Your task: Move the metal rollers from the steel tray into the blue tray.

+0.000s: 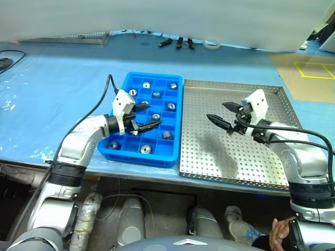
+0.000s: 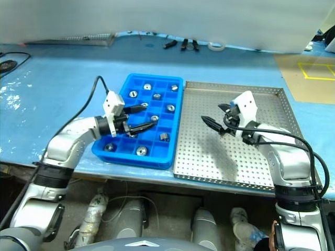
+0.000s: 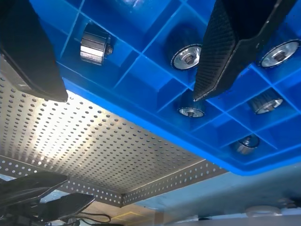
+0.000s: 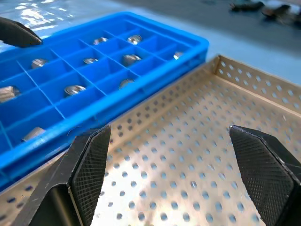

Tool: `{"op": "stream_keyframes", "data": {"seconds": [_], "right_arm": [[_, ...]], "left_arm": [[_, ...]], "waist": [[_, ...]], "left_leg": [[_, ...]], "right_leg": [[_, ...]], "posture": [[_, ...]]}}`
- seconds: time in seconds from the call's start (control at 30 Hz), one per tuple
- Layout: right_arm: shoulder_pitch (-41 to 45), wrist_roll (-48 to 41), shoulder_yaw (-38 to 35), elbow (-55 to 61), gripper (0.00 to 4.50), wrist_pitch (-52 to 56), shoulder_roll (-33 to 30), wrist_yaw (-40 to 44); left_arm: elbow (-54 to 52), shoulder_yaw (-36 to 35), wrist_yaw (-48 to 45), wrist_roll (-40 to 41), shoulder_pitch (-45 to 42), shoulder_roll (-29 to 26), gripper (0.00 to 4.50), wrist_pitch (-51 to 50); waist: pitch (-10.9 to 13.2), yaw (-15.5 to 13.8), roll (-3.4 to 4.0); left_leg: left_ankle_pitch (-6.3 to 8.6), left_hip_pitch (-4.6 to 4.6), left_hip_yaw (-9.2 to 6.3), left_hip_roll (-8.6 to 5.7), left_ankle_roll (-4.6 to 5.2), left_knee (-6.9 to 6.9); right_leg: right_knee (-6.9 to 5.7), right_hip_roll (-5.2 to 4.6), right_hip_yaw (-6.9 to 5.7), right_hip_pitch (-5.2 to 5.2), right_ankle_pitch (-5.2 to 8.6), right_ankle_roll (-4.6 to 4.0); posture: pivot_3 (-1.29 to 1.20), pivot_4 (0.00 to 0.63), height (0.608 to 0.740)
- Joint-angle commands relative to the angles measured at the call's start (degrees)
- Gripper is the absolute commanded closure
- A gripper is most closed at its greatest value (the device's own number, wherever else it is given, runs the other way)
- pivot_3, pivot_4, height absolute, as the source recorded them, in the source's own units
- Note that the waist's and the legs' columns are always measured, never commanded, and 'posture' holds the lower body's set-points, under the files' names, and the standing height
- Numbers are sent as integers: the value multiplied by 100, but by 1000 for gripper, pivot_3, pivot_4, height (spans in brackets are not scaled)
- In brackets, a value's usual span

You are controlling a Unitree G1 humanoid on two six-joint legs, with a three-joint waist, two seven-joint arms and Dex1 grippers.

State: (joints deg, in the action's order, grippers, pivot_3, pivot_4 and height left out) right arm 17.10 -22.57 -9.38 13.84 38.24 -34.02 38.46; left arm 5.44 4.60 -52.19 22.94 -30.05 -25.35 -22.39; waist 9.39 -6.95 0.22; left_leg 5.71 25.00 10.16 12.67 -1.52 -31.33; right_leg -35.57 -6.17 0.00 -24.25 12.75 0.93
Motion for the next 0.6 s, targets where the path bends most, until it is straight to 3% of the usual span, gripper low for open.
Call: {"op": "stream_keyframes", "data": {"seconds": [0.03, 0.6], "right_arm": [[-73, -19, -90, 154, 266, -204, 165, -219], [74, -142, 12, 214, 266, -163, 273, -206]], "left_arm": [[293, -51, 168, -187, -239, 205, 0, 348], [-354, -193, 70, -124, 172, 14, 0, 149]], "waist": [[0, 2, 0], [0, -20, 0]], "left_leg": [[6, 0, 0, 0, 10, -2], [11, 0, 0, -1, 19, -5]], "right_leg": [[-1, 0, -1, 0, 0, 0], [-1, -3, -5, 3, -1, -1]], "posture": [[21, 150, 740], [39, 150, 740]]}}
